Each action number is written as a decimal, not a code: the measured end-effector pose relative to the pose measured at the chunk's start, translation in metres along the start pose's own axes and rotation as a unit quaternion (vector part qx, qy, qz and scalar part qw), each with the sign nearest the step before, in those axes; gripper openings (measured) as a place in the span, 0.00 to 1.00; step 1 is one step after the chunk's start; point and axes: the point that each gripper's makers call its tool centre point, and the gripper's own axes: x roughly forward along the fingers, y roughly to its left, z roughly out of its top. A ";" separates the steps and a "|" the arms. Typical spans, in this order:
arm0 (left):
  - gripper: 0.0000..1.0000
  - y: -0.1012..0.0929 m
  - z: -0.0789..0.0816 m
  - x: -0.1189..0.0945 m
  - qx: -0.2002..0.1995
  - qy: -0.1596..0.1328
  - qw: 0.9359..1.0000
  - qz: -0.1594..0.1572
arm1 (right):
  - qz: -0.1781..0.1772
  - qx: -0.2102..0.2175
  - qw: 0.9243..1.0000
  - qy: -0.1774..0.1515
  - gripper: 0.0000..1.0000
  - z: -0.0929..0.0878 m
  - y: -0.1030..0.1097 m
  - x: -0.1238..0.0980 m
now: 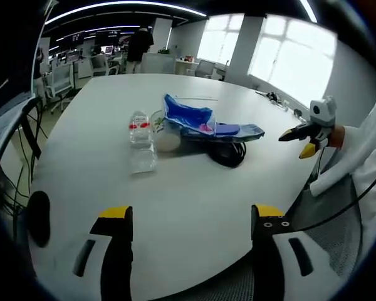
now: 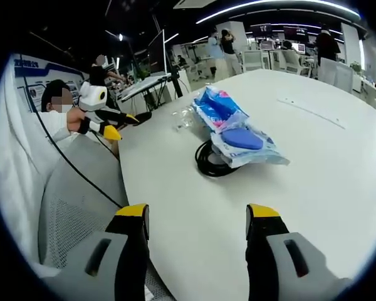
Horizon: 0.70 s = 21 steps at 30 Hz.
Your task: Arrange the tabletop items into an orderly group along one side of the table until the central work area is clear of visible clutter.
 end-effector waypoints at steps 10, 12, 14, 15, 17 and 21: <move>0.79 -0.001 0.001 -0.001 0.000 -0.002 1.000 0.000 | 0.000 -0.002 1.000 0.000 0.61 0.001 0.000 -0.001; 0.79 -0.001 0.001 -0.001 0.000 -0.002 1.000 -0.001 | 0.000 -0.003 1.000 0.000 0.61 0.001 0.000 -0.001; 0.79 -0.002 0.002 -0.001 0.001 -0.003 1.000 -0.001 | 0.000 -0.003 1.000 0.000 0.61 0.002 0.000 -0.001; 0.79 -0.002 0.002 -0.001 0.002 -0.003 1.000 -0.002 | 0.000 -0.004 1.000 -0.001 0.61 0.003 0.000 -0.002; 0.79 -0.003 0.002 -0.001 0.003 -0.003 1.000 -0.002 | 0.000 -0.007 1.000 0.000 0.61 0.004 0.000 -0.002; 0.78 -0.003 0.002 -0.001 0.004 -0.005 1.000 -0.003 | -0.001 -0.009 1.000 0.001 0.61 0.005 0.000 -0.004</move>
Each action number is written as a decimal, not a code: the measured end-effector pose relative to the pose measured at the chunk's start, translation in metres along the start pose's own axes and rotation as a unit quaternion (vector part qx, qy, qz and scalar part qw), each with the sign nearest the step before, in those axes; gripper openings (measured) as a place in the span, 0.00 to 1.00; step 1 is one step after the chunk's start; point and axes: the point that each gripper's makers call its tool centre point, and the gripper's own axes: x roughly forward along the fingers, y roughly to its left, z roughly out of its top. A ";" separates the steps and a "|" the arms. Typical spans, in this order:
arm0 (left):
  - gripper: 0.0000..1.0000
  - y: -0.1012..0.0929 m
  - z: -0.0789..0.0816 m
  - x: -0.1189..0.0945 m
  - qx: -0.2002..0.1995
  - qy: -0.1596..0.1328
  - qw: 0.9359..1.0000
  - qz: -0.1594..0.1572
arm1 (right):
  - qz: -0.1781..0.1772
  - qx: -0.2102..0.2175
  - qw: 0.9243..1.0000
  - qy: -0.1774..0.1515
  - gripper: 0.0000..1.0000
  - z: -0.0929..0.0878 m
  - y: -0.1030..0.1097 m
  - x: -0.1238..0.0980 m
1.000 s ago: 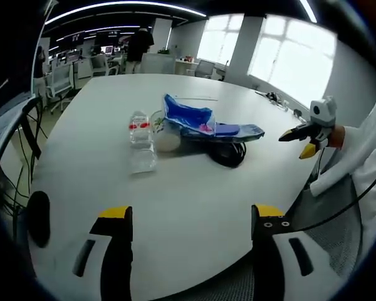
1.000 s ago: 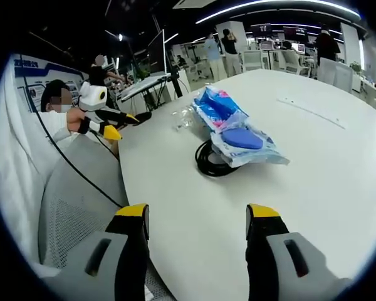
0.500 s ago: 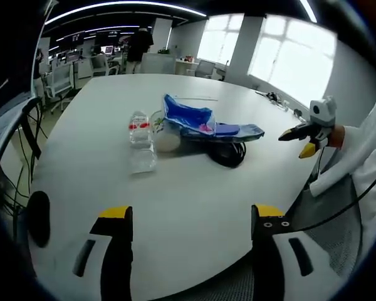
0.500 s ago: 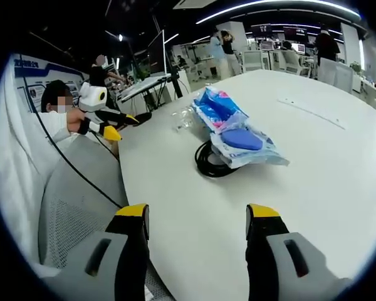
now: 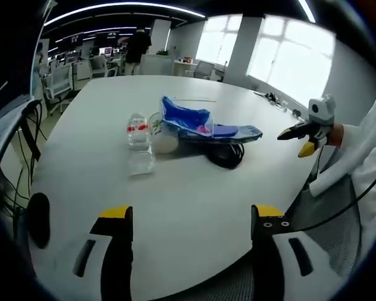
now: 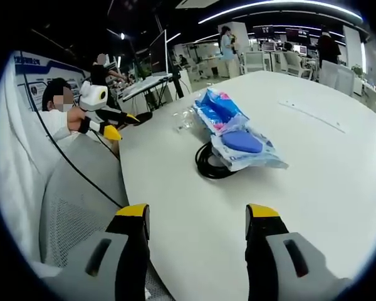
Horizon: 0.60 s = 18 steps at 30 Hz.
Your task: Arrange the tabletop items into an orderly group along one side of the table until the central work area is clear of visible clutter.
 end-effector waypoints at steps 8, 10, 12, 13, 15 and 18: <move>0.78 -0.001 0.000 0.000 0.001 0.000 1.000 -0.002 | 0.001 -0.002 1.000 0.002 0.61 0.001 0.000 -0.001; 0.78 -0.001 0.000 0.000 0.002 0.000 1.000 -0.002 | 0.001 -0.003 1.000 0.002 0.61 0.002 0.000 -0.002; 0.78 -0.001 0.001 0.000 0.002 -0.001 1.000 -0.003 | 0.001 -0.004 1.000 0.001 0.61 0.004 0.000 -0.003; 0.78 -0.001 0.001 0.000 0.002 0.000 1.000 -0.003 | 0.001 -0.004 1.000 0.001 0.62 0.004 0.000 -0.003; 0.78 -0.001 0.001 0.000 0.003 0.000 1.000 -0.003 | 0.000 -0.007 1.000 0.001 0.62 0.006 -0.001 -0.004; 0.78 0.000 0.002 0.000 0.004 -0.001 1.000 -0.003 | 0.000 -0.009 1.000 0.000 0.62 0.009 -0.001 -0.006</move>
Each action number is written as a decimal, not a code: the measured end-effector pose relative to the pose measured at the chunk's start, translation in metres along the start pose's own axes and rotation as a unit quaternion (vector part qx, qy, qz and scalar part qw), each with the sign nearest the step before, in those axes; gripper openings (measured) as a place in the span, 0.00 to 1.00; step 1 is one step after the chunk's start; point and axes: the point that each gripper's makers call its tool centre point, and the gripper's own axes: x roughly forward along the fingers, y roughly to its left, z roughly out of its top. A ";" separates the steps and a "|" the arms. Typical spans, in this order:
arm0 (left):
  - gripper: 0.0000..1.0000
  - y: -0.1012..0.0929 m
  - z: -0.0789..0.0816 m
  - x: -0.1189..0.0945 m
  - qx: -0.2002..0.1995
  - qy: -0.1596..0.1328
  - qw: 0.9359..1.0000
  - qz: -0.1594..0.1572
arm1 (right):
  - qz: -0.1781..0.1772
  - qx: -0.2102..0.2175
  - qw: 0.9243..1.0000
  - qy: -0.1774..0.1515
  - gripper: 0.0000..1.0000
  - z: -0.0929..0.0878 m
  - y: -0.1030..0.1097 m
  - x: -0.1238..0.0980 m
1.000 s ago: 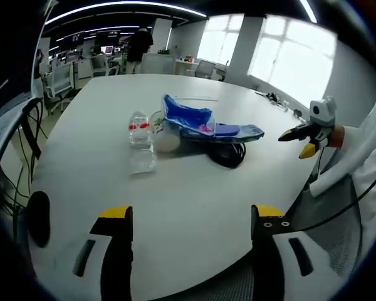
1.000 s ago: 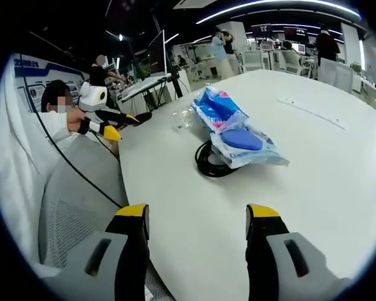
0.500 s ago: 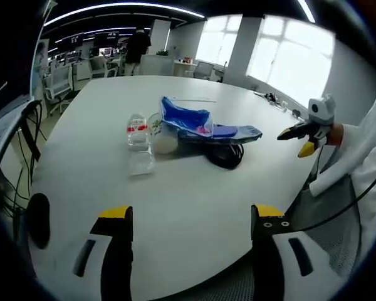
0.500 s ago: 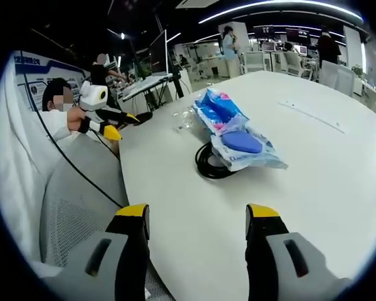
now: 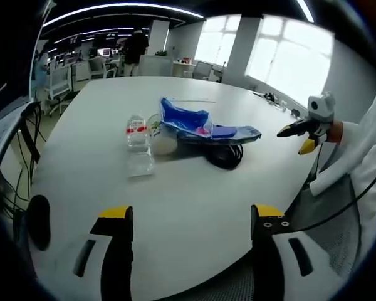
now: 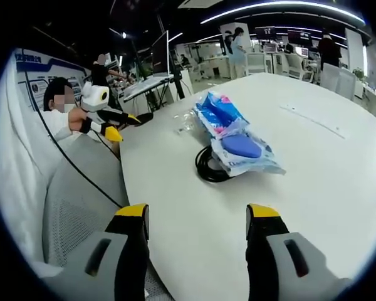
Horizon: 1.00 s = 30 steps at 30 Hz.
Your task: Arrange the tabletop items into an orderly group along one side of the table until the central work area is clear of visible clutter.
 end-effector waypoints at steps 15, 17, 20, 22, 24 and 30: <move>0.78 0.004 0.012 -0.001 0.008 -0.008 1.000 0.000 | 0.000 -0.020 1.000 -0.010 0.62 0.026 -0.003 -0.003; 0.78 0.005 0.015 -0.002 0.008 -0.009 1.000 0.001 | 0.000 -0.023 1.000 -0.013 0.62 0.030 -0.003 -0.003; 0.78 0.005 0.017 -0.001 0.010 -0.010 1.000 0.000 | 0.000 -0.026 1.000 -0.015 0.62 0.035 -0.004 -0.003; 0.78 0.005 0.018 -0.001 0.012 -0.009 1.000 0.000 | 0.000 -0.027 0.999 -0.017 0.62 0.037 -0.005 -0.003; 0.78 0.005 0.019 -0.001 0.013 -0.009 1.000 -0.001 | 0.000 -0.029 0.999 -0.018 0.62 0.040 -0.006 -0.003; 0.78 0.006 0.023 0.000 0.017 -0.010 1.000 -0.001 | 0.001 -0.031 0.999 -0.026 0.61 0.051 -0.008 0.000</move>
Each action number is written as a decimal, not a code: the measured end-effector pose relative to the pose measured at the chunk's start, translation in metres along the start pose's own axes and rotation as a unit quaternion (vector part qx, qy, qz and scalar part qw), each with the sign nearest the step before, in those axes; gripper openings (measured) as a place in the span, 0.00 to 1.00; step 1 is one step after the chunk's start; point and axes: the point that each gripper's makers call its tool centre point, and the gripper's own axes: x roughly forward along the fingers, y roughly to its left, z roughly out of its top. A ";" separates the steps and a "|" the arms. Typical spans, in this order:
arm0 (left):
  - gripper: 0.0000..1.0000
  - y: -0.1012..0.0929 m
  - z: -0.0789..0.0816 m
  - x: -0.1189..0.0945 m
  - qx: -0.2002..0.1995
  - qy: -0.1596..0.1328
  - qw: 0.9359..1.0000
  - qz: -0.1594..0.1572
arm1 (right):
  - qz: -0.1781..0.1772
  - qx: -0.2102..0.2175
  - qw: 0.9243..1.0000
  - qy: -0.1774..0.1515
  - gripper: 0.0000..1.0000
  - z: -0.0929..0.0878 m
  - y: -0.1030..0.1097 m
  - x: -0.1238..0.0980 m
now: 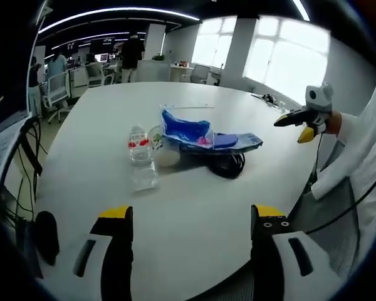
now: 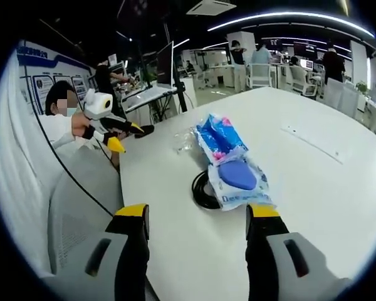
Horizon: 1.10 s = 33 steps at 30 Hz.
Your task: Arrange the tabletop items into an orderly group along one side of the table until the central work area is clear of visible clutter.
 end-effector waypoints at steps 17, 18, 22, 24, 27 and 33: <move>0.78 0.006 0.017 0.009 0.014 -0.003 1.000 -0.003 | 0.000 -0.001 1.000 -0.017 0.59 0.026 -0.010 0.018; 0.78 0.006 0.019 0.010 0.014 -0.004 1.000 -0.003 | 0.000 -0.001 1.000 -0.018 0.59 0.028 -0.011 0.019; 0.78 0.011 0.025 0.014 0.016 -0.009 1.000 -0.004 | -0.002 -0.001 1.000 -0.017 0.59 0.032 -0.015 0.022; 0.78 0.011 0.031 0.017 0.019 -0.012 1.000 -0.005 | -0.005 -0.003 1.000 -0.018 0.58 0.036 -0.018 0.024; 0.77 0.014 0.038 0.021 0.022 -0.018 1.000 -0.009 | -0.007 -0.003 1.000 -0.022 0.57 0.042 -0.021 0.027; 0.77 0.014 0.049 0.027 0.030 -0.022 0.999 -0.013 | -0.010 0.000 0.999 -0.030 0.56 0.051 -0.026 0.034</move>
